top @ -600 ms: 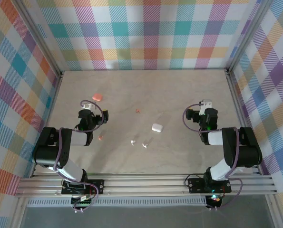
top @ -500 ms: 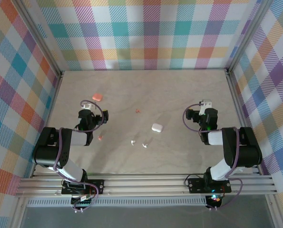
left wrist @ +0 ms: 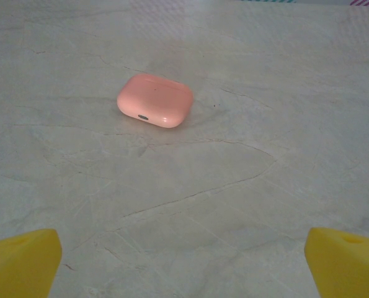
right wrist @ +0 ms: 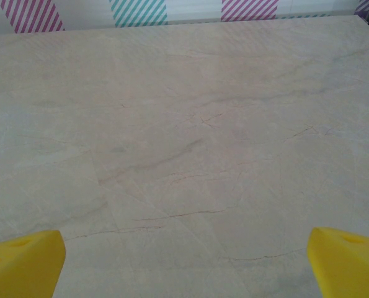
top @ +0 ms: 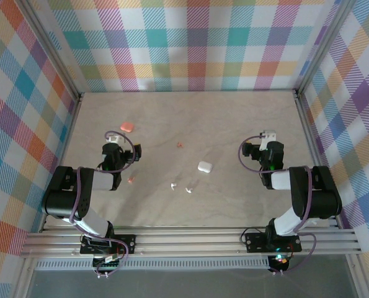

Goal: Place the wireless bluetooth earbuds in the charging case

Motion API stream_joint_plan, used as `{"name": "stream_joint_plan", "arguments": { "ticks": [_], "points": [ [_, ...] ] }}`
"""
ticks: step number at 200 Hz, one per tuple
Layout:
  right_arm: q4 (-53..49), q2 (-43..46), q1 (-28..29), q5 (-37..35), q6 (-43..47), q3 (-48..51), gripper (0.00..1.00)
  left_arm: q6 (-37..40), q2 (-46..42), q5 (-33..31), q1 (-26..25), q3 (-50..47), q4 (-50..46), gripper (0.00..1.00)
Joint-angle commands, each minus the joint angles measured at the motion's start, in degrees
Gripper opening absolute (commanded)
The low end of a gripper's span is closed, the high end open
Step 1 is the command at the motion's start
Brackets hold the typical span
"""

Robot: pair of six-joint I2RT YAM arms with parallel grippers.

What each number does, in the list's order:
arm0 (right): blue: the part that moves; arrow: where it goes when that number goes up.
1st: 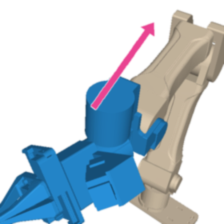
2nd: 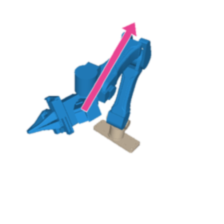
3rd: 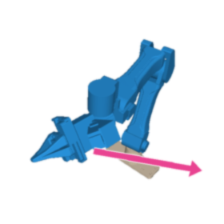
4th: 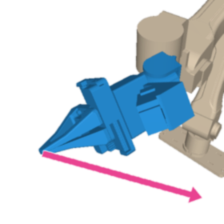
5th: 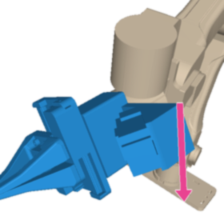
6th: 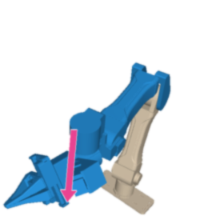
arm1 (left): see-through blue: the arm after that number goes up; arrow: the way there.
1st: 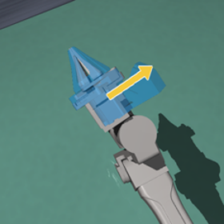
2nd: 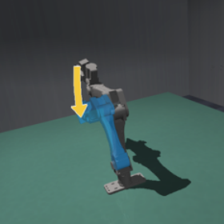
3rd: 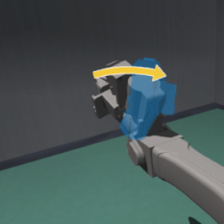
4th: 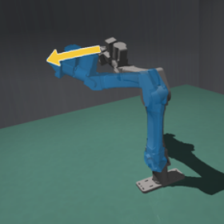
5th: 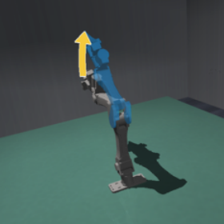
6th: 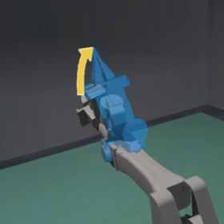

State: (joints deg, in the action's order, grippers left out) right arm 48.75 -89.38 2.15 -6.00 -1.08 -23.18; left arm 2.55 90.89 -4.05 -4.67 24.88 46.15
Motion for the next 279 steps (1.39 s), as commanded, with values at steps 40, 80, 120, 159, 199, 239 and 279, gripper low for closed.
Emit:
{"name": "stream_joint_plan", "arguments": {
  "ticks": [40,80,120,159,199,239,279],
  "points": [
    [0.4,1.5,-0.5,0.7,-0.3,0.4,1.0,-0.5,-1.2,-0.5,0.8,-0.5,-0.4,1.0],
    [0.3,1.5,-0.4,0.8,-0.2,0.4,1.0,-0.5,-1.3,-0.5,0.8,-0.5,-0.4,1.0],
    [0.3,1.5,-0.4,0.8,-0.3,0.4,1.0,-0.6,-1.2,-0.5,0.8,-0.5,-0.4,1.0],
    [0.3,1.5,-0.4,0.8,-0.3,0.5,1.0,-0.5,-1.2,-0.5,0.8,-0.6,-0.4,1.0],
    [0.4,1.6,-0.4,0.7,-0.3,0.5,1.0,-0.6,-1.2,-0.5,0.8,-0.5,-0.4,1.0],
    [-0.4,4.0,-0.2,7.5,2.7,1.0,1.0,1.0,-4.3,2.5,0.6,0.0,-3.6,1.0],
    [-29.0,16.8,0.7,8.2,-3.0,-6.8,1.0,-2.1,-16.3,1.8,-1.1,4.6,-22.0,1.0]
  ]
}}
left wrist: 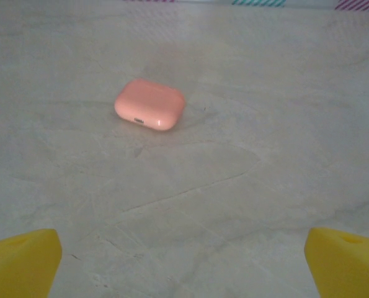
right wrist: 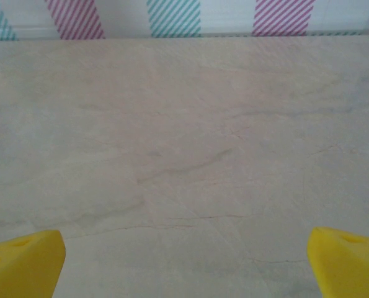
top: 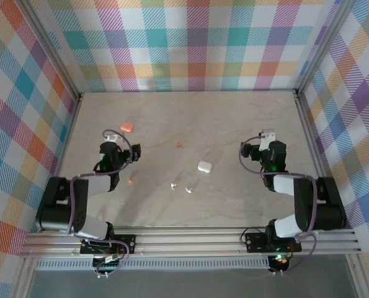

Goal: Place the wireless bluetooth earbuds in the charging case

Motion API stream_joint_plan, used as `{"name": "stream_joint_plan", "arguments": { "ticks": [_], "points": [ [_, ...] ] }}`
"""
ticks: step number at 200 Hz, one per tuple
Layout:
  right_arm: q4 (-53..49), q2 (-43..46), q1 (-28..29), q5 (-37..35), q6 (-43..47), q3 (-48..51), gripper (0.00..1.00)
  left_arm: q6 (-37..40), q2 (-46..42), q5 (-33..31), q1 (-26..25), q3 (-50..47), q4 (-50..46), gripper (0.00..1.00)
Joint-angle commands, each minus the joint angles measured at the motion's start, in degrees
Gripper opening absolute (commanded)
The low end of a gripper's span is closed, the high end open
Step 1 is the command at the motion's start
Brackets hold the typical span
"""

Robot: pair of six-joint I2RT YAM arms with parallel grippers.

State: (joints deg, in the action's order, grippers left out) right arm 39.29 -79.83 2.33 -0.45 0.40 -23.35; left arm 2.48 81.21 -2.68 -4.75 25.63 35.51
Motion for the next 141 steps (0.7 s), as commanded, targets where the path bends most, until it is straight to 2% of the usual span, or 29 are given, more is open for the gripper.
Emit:
{"name": "stream_joint_plan", "arguments": {
  "ticks": [1,21,42,55,74,95,110,141],
  "points": [
    [-20.2,7.5,0.5,2.7,-4.9,-7.0,1.0,-2.3,-6.7,0.6,-1.1,4.0,-11.7,1.0],
    [-30.4,10.4,1.6,4.1,-9.1,-11.0,0.98,-6.8,-10.9,3.3,-2.8,7.3,-20.1,0.98],
    [-42.8,10.0,4.4,7.7,-10.2,-16.9,0.84,-9.8,-14.0,3.8,-6.7,11.2,-30.8,0.94],
    [-48.8,7.7,7.0,11.0,-10.9,-20.4,0.8,-12.4,-15.1,4.3,-9.3,11.7,-35.0,0.93],
    [-52.6,3.8,13.3,12.4,-8.5,-23.4,0.78,-16.9,-14.8,7.9,-13.1,10.2,-36.1,0.93],
    [-55.7,-1.1,20.6,15.1,-0.4,-26.4,0.78,-20.1,-13.1,7.2,-19.9,8.6,-36.1,0.93],
    [-58.3,-5.3,21.7,20.4,2.8,-28.8,0.79,-21.2,-11.5,6.7,-24.0,8.0,-36.0,0.93],
    [-63.7,-10.2,22.0,19.4,2.9,-33.9,0.78,-24.0,-9.7,6.7,-28.3,8.3,-36.8,0.92]
  ]
}}
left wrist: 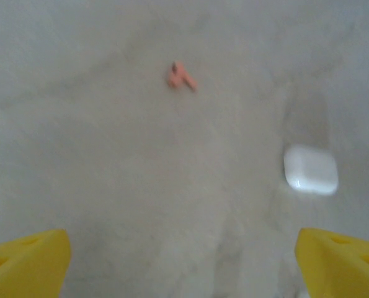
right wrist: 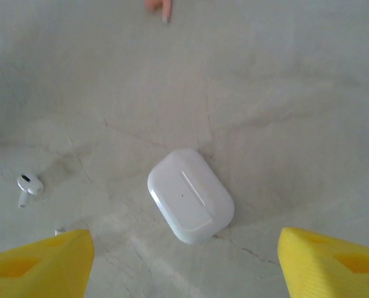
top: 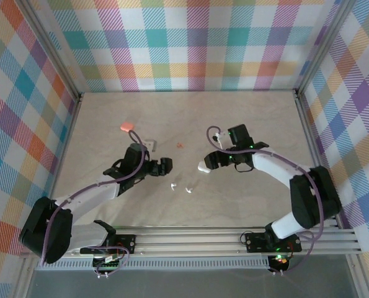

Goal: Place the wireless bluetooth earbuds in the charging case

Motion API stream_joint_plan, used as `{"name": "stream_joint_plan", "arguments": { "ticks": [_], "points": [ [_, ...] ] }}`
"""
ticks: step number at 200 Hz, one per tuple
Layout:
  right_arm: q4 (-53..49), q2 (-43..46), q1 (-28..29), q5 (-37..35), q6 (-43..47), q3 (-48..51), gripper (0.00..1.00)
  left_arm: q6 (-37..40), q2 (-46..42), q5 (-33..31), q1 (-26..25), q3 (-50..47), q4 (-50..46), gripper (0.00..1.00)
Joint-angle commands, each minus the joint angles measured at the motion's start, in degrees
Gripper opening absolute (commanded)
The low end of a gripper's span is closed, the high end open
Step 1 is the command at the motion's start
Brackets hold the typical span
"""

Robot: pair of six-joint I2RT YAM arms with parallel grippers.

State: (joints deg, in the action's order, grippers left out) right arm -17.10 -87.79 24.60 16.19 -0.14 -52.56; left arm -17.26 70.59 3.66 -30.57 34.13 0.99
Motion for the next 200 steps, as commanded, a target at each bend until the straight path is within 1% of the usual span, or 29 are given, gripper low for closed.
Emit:
{"name": "stream_joint_plan", "arguments": {
  "ticks": [1,23,38,51,66,88,106,113,128,143,164,179,200],
  "points": [
    [-7.4,-2.4,-0.3,2.7,3.4,-4.8,0.78,-4.3,0.9,0.4,-2.6,-0.2,-2.3,0.92],
    [-8.6,-3.3,1.0,2.6,5.3,-5.8,0.78,-5.6,1.2,0.7,-3.6,1.2,-4.0,0.91],
    [-10.5,-4.7,1.8,2.1,10.4,-7.0,0.79,-6.0,1.0,0.3,-3.7,1.8,-5.4,0.91],
    [-15.4,-7.4,1.9,2.5,14.6,-10.5,0.81,-6.0,0.4,-0.3,-3.7,1.9,-6.3,0.92],
    [-21.1,-11.1,2.2,0.7,18.4,-15.5,0.83,-5.6,-0.4,-0.9,-3.7,1.7,-7.3,0.94],
    [-23.1,-13.9,2.9,-0.3,20.8,-18.4,0.85,-6.1,-1.0,-0.2,-3.7,1.7,-8.1,0.95],
    [-21.1,-15.1,3.6,2.5,21.3,-18.3,0.85,-7.6,-0.8,1.7,-3.7,1.5,-7.5,0.96],
    [-20.5,-15.5,3.9,2.4,21.4,-18.2,0.85,-8.3,-0.7,3.0,-3.7,1.4,-7.1,0.96],
    [-20.1,-16.9,4.8,-0.3,22.0,-18.2,0.85,-9.8,-0.3,7.3,-3.5,1.5,-5.7,0.97],
    [-19.8,-18.2,5.3,-3.3,22.2,-18.3,0.85,-10.8,-0.4,10.1,-3.4,2.6,-5.8,0.96],
    [-19.7,-19.6,5.3,-4.8,22.5,-18.8,0.85,-10.6,-0.5,12.4,-3.3,5.0,-7.7,0.96],
    [-19.5,-20.4,5.4,-5.6,22.6,-19.1,0.84,-10.7,-0.4,13.0,-3.2,6.6,-8.9,0.96],
    [-19.0,-21.4,5.5,-7.0,23.4,-19.0,0.84,-12.9,0.1,15.2,-2.2,7.5,-8.0,0.98]
  ]
}}
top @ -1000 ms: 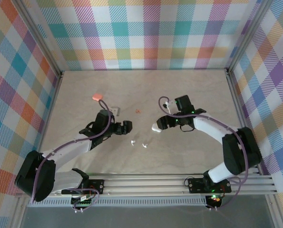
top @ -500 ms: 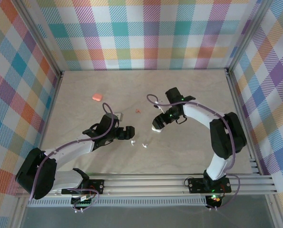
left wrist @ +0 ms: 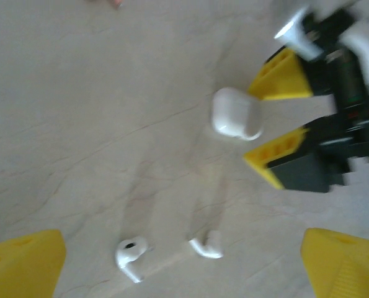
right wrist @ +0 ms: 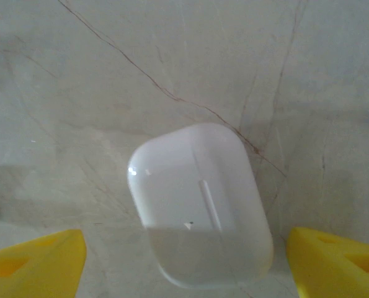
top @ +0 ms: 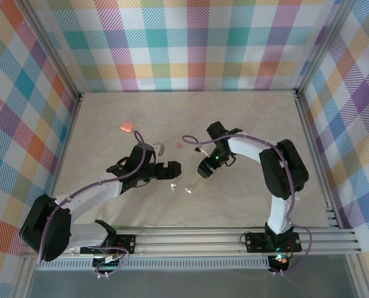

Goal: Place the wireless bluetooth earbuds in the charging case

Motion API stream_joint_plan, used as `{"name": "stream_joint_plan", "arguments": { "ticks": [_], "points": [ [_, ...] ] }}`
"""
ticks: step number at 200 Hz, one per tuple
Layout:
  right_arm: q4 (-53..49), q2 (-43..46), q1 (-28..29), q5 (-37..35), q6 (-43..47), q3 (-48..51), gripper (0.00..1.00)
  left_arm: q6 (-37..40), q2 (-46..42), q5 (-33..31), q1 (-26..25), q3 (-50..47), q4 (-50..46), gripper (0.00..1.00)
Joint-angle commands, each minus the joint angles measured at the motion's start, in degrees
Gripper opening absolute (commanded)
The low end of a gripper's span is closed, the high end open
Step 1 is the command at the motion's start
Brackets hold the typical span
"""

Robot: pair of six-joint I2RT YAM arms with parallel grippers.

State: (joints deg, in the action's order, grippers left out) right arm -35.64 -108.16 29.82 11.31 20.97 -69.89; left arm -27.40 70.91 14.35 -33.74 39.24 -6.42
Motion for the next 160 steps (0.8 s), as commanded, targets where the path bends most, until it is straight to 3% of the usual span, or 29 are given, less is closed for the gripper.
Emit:
{"name": "stream_joint_plan", "arguments": {
  "ticks": [1,34,93,114,137,160],
  "points": [
    [-0.4,-1.1,0.2,-2.1,2.3,-1.6,0.84,-3.0,-0.1,4.7,1.0,2.4,-0.5,0.98],
    [-1.7,-3.8,0.3,-3.5,4.5,-2.5,0.8,-8.5,1.9,5.4,2.6,3.5,-0.9,0.99],
    [3.0,-2.7,3.2,-7.9,5.5,1.4,0.54,-11.2,4.5,5.6,5.8,5.2,-3.1,0.99],
    [4.5,-1.9,4.1,-9.0,5.6,2.5,0.54,-11.1,5.1,5.7,6.7,5.2,-3.2,0.98],
    [5.1,-2.1,4.8,-9.6,6.0,2.9,0.61,-10.7,5.7,5.8,7.3,5.0,-3.3,0.98],
    [4.5,-3.6,5.2,-9.8,6.3,2.4,0.59,-10.3,5.9,6.2,7.7,4.2,-2.6,0.97]
  ]
}}
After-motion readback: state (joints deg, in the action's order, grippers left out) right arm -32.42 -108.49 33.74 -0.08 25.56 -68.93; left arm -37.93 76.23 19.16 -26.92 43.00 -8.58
